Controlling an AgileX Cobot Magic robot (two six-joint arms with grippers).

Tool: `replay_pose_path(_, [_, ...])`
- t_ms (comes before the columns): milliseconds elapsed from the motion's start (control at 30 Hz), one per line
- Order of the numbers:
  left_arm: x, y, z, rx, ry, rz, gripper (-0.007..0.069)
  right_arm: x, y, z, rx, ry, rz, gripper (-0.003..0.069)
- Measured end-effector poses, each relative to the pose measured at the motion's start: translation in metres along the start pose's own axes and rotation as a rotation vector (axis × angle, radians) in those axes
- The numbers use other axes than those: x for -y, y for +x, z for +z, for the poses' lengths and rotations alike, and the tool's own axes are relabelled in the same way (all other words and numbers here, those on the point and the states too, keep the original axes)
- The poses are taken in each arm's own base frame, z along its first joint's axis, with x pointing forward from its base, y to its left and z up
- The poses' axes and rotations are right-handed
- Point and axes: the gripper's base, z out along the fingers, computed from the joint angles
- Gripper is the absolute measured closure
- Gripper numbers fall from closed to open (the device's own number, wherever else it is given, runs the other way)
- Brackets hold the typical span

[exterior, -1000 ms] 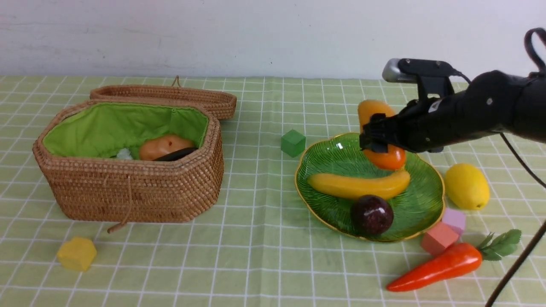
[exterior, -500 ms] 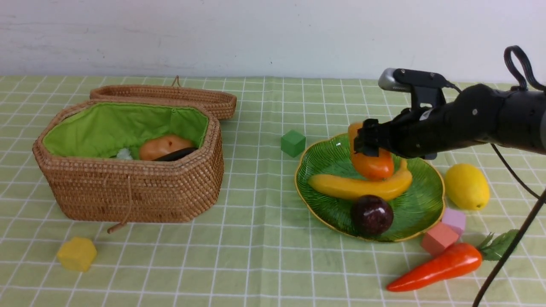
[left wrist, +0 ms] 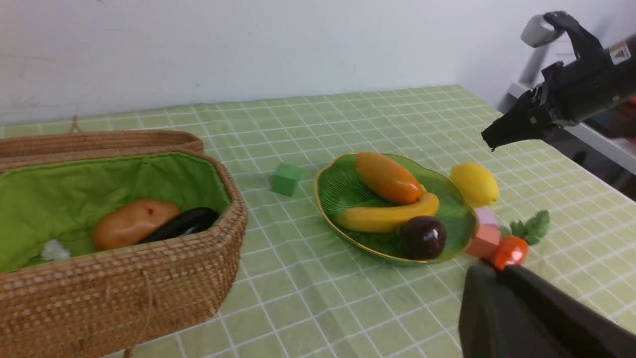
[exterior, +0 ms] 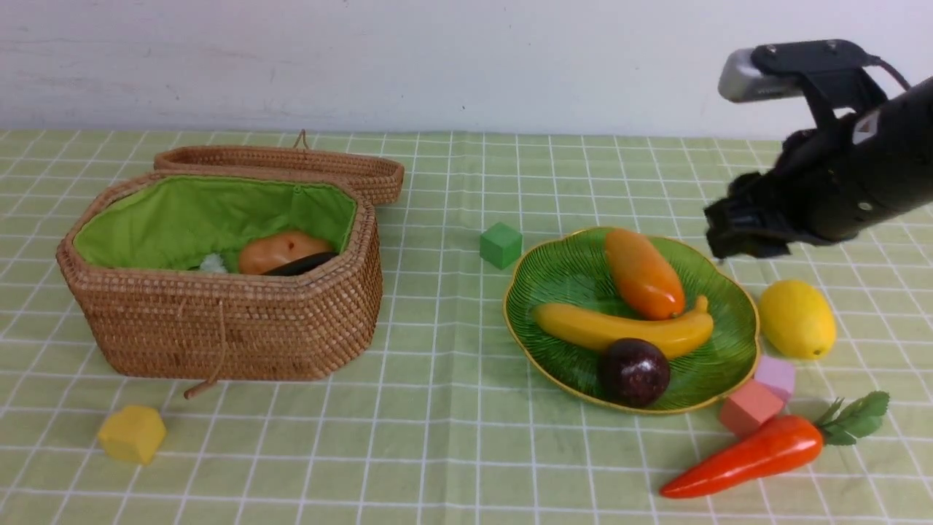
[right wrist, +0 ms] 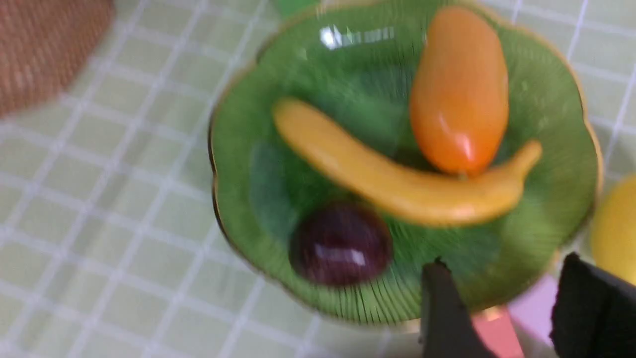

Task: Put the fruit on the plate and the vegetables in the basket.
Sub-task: Use the right arm to grab a carrot and put it into the left basket

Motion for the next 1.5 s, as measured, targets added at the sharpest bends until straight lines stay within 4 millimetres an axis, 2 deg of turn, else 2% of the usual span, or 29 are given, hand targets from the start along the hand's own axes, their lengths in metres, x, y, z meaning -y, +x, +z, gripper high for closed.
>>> replay_pose_path(67, [0.004, 0.003, 0.000, -0.035, 0.050, 0.035, 0.0631, -0.001, 0.017, -0.010, -0.161, -0.001, -0.102, 0.0478])
replay_pose_path(133, [0.009, 0.006, -0.001, -0.067, 0.101, 0.076, 0.0630, -0.001, 0.028, -0.011, -0.264, -0.015, -0.139, 0.0533])
replay_pose_path(200, [0.013, 0.010, -0.002, -0.103, 0.153, 0.117, 0.0629, -0.001, 0.040, -0.006, -0.342, -0.030, -0.147, 0.0557])
replay_pose_path(300, [0.019, 0.014, -0.003, -0.140, 0.218, 0.157, 0.0627, -0.002, 0.058, 0.005, -0.420, -0.047, -0.152, 0.0552])
replay_pose_path(367, [0.022, 0.016, -0.004, -0.160, 0.259, 0.174, 0.0627, -0.001, 0.080, 0.019, -0.479, -0.067, -0.218, 0.0508])
replay_pose_path(400, [0.022, 0.016, -0.004, -0.161, 0.262, 0.174, 0.0627, -0.001, 0.080, 0.019, -0.479, -0.067, -0.218, 0.0508])
replay_pose_path(467, [0.024, 0.017, -0.005, -0.168, 0.289, 0.175, 0.0626, 0.000, 0.093, 0.033, -0.459, -0.091, -0.354, 0.0431])
replay_pose_path(600, [0.025, 0.017, -0.005, -0.168, 0.298, 0.173, 0.0622, -0.003, 0.093, 0.048, -0.324, -0.146, -0.583, 0.0299])
replay_pose_path(733, [0.025, 0.018, -0.005, -0.172, 0.298, 0.174, 0.0620, -0.006, 0.090, 0.060, -0.267, -0.205, -0.766, 0.0209])
replay_pose_path(867, [0.025, 0.018, -0.005, -0.179, 0.299, 0.175, 0.0620, -0.003, 0.094, 0.077, -0.293, -0.245, -0.914, 0.0188])
replay_pose_path(1033, [0.025, 0.019, -0.006, -0.186, 0.300, 0.175, 0.0620, 0.003, 0.096, 0.099, -0.316, -0.220, -0.987, 0.0185])
replay_pose_path(1500, [0.025, 0.019, -0.006, -0.187, 0.299, 0.170, 0.0618, 0.010, 0.110, 0.133, -0.420, -0.247, -1.031, 0.0193])
